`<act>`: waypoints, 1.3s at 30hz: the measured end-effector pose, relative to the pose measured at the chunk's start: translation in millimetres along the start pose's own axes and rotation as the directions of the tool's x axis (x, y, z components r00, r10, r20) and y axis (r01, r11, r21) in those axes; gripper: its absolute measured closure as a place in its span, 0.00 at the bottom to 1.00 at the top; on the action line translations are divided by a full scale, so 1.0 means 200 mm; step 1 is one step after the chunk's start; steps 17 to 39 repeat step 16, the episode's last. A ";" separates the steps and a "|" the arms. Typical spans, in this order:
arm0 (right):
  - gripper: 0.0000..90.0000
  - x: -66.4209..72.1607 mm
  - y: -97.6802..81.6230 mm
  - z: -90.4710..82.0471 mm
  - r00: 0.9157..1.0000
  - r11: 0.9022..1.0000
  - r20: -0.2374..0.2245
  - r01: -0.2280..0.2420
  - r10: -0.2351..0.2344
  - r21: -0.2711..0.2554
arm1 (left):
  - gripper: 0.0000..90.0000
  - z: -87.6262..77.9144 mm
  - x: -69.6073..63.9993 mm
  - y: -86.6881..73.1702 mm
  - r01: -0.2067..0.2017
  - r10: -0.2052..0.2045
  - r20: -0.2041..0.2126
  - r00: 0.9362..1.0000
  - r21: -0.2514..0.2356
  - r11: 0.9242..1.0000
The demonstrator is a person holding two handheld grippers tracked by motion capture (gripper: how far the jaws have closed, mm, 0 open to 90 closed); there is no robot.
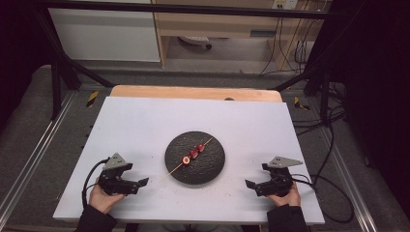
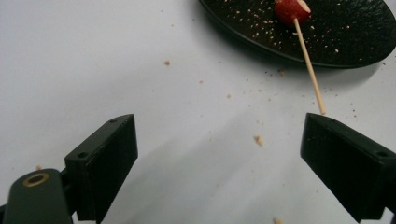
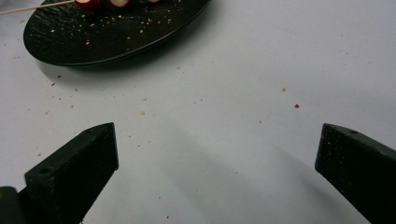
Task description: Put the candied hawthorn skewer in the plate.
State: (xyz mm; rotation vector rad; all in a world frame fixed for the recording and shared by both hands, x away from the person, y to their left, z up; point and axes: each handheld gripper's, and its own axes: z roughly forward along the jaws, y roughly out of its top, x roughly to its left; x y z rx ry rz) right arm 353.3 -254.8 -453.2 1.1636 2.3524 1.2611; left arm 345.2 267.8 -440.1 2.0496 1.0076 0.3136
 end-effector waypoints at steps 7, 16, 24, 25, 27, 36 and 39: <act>0.00 0.00 0.00 0.00 1.000 1.000 0.000 -0.004 0.004 0.007 | 0.12 -0.02 0.05 -0.08 0.017 -0.017 -0.003 1.000 -0.004 1.000; 0.00 0.00 -0.01 0.02 1.000 1.000 -0.004 0.002 -0.002 0.027 | 0.12 -0.04 0.07 -0.09 0.011 -0.011 -0.002 1.000 -0.004 1.000; 0.00 0.00 -0.01 0.02 1.000 1.000 -0.004 0.002 -0.002 0.027 | 0.12 -0.04 0.07 -0.09 0.011 -0.011 -0.002 1.000 -0.004 1.000; 0.00 0.00 -0.01 0.02 1.000 1.000 -0.004 0.002 -0.002 0.027 | 0.12 -0.04 0.07 -0.09 0.011 -0.011 -0.002 1.000 -0.004 1.000; 0.00 0.00 -0.01 0.02 1.000 1.000 -0.004 0.002 -0.002 0.027 | 0.12 -0.04 0.07 -0.09 0.011 -0.011 -0.002 1.000 -0.004 1.000; 0.00 0.00 -0.01 0.02 1.000 1.000 -0.004 0.002 -0.002 0.027 | 0.12 -0.04 0.07 -0.09 0.011 -0.011 -0.002 1.000 -0.004 1.000; 0.00 0.00 -0.01 0.02 1.000 1.000 -0.004 0.002 -0.002 0.027 | 0.12 -0.04 0.07 -0.09 0.011 -0.011 -0.002 1.000 -0.004 1.000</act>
